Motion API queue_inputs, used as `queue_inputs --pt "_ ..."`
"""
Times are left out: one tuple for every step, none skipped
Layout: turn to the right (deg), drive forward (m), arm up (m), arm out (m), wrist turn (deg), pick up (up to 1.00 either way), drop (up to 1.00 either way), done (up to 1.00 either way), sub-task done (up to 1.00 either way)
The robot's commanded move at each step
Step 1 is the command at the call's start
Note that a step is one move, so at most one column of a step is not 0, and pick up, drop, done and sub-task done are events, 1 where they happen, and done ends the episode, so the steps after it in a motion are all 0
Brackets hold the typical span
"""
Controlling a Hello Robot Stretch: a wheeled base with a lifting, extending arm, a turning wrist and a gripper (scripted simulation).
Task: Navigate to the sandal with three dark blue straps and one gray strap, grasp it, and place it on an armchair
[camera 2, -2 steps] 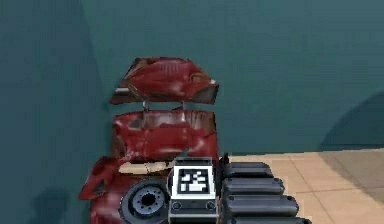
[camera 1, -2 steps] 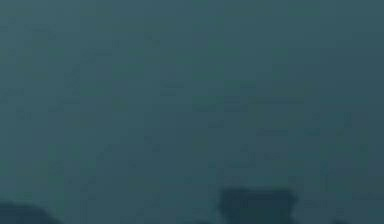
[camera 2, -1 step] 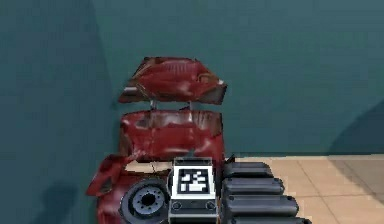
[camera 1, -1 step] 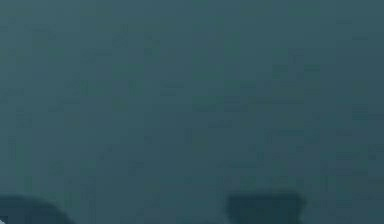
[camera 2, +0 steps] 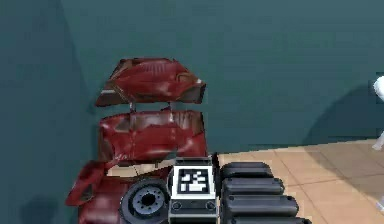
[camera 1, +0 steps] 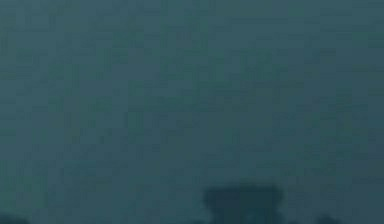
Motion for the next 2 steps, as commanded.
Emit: queue_inputs --pt "-9.0 0.0 0.0 0.0 0.0 0.0 0.0 0.0 0.0" --pt "-21.0 0.0 0.0 0.0 0.0 0.0 0.0 0.0 0.0"
